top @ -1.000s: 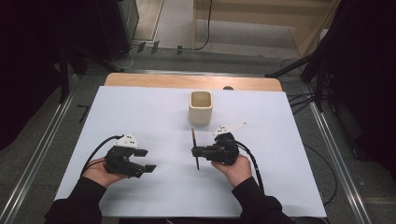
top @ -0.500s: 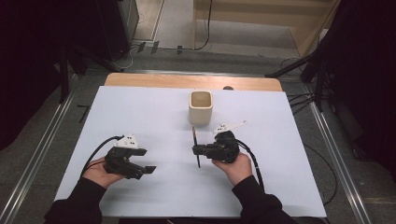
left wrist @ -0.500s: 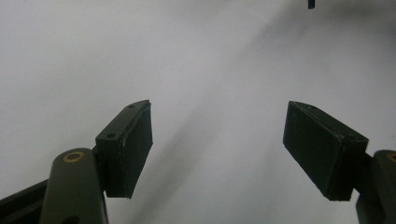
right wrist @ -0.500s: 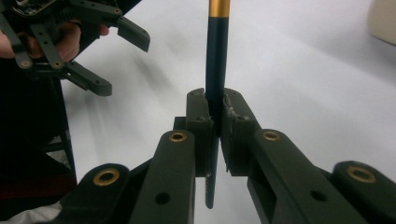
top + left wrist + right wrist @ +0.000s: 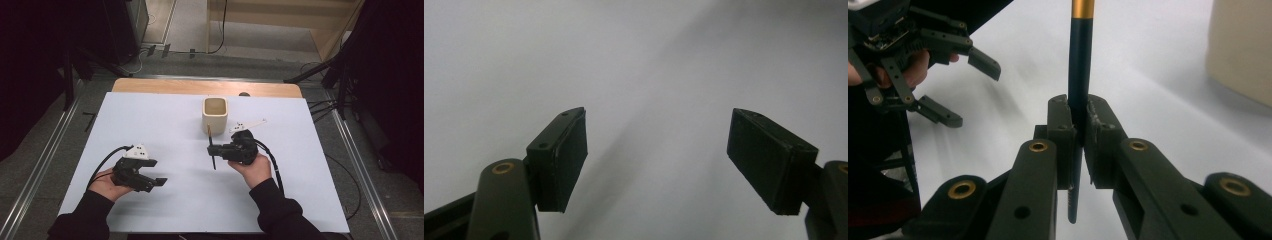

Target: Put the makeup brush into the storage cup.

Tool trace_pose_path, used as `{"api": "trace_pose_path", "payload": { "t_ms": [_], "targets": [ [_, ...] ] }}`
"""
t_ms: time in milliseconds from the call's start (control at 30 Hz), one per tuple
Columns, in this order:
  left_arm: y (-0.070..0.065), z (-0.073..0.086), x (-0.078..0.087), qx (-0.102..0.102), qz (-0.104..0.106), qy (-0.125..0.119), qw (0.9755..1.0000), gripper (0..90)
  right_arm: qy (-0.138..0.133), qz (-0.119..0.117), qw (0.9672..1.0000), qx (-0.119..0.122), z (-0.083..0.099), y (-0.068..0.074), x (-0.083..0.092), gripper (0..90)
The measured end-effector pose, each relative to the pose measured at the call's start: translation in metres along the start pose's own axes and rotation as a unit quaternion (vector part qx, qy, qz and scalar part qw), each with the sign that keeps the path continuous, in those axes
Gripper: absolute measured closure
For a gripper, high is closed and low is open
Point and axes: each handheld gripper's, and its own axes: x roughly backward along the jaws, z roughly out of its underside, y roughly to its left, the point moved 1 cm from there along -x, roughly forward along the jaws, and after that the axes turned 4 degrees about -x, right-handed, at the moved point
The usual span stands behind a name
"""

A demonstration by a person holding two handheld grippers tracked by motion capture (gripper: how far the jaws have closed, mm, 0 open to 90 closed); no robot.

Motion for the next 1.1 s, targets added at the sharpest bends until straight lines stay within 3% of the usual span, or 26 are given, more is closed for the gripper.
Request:
{"api": "trace_pose_path", "payload": {
  "t_ms": [233, 1100],
  "targets": [
    [0.001, 0.0, 0.0, 0.003, 0.003, 0.004, 1.0, 25.0, -0.004, 0.006, 0.9999, -0.012, -0.008, -0.006, 0.004, 83.6],
    [0.002, 0.0, 0.0, 0.008, 0.003, 0.002, 1.0, 25.3, -0.033, 0.041, 0.9986, -0.007, -0.048, -0.011, 0.016, 83.7]
  ]
}}
